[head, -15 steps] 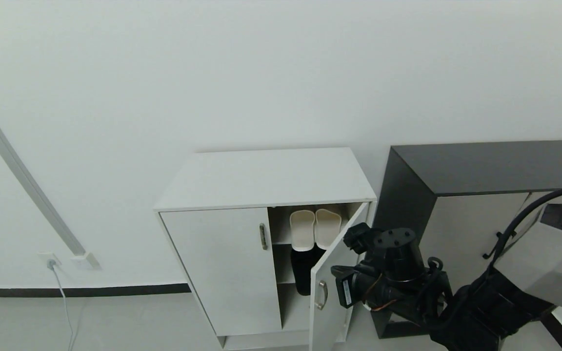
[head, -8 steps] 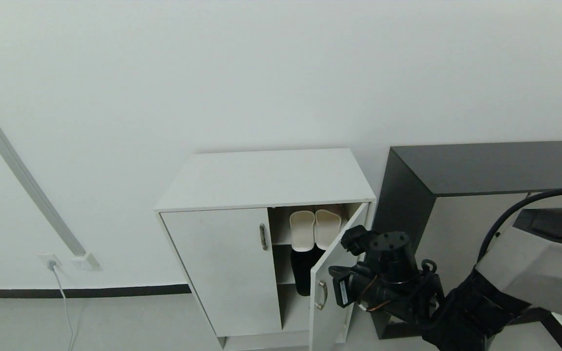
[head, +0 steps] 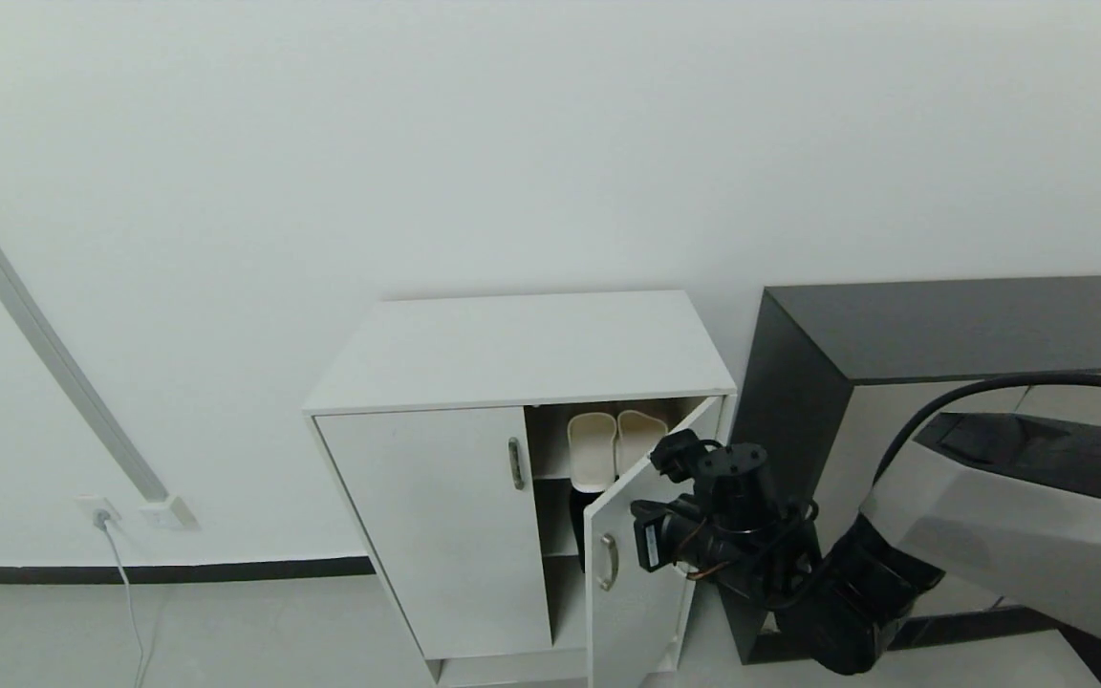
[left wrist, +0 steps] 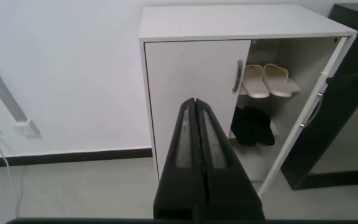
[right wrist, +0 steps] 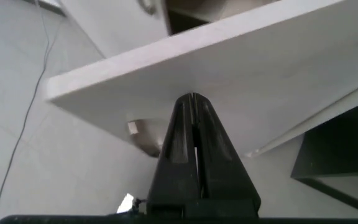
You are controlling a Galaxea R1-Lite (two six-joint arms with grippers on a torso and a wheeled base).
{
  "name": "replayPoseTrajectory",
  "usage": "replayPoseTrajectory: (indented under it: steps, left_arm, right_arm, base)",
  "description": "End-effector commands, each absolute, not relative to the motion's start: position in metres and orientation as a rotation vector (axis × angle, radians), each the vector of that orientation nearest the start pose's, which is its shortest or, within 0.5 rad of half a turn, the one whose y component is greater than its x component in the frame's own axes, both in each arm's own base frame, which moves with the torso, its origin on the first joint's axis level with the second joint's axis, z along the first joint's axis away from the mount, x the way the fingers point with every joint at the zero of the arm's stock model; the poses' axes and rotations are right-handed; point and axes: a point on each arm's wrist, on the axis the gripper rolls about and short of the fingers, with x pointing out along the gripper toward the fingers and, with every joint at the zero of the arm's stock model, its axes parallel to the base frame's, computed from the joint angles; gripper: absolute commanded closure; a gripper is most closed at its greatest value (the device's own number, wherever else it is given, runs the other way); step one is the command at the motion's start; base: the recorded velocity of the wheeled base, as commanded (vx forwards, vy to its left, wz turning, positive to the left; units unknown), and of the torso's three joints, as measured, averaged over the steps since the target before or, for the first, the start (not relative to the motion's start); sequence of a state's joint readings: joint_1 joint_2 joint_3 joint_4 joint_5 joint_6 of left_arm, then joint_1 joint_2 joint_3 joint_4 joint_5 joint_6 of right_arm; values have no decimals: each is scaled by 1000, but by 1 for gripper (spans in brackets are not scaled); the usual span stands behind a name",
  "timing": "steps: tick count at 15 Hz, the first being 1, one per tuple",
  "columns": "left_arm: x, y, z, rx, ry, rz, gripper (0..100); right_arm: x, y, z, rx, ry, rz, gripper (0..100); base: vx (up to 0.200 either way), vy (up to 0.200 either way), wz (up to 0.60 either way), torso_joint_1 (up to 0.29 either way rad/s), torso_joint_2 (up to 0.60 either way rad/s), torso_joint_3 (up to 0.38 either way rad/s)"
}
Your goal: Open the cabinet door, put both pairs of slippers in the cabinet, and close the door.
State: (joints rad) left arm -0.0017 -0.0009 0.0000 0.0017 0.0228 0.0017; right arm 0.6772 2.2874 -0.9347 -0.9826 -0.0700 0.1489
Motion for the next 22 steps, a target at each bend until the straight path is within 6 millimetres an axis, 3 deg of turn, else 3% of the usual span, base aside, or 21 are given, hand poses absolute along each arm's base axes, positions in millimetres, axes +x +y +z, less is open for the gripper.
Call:
replayPoseTrajectory:
  steps: [1, 9, 22]
  left_arm:
    - [-23, 1, 75, 2, 2, 21, 100]
    - [-23, 1, 75, 2, 2, 20, 100]
    - [-23, 1, 75, 3, 2, 20, 100]
  right_arm:
    - [331, 254, 27, 12, 383, 549, 100]
    - [376, 254, 24, 19, 333, 468, 100]
    - [426, 247, 29, 27, 297, 331, 100]
  base:
    - [0, 0, 0, 0, 0, 0]
    - [0, 0, 0, 0, 0, 0]
    - [0, 0, 0, 0, 0, 0]
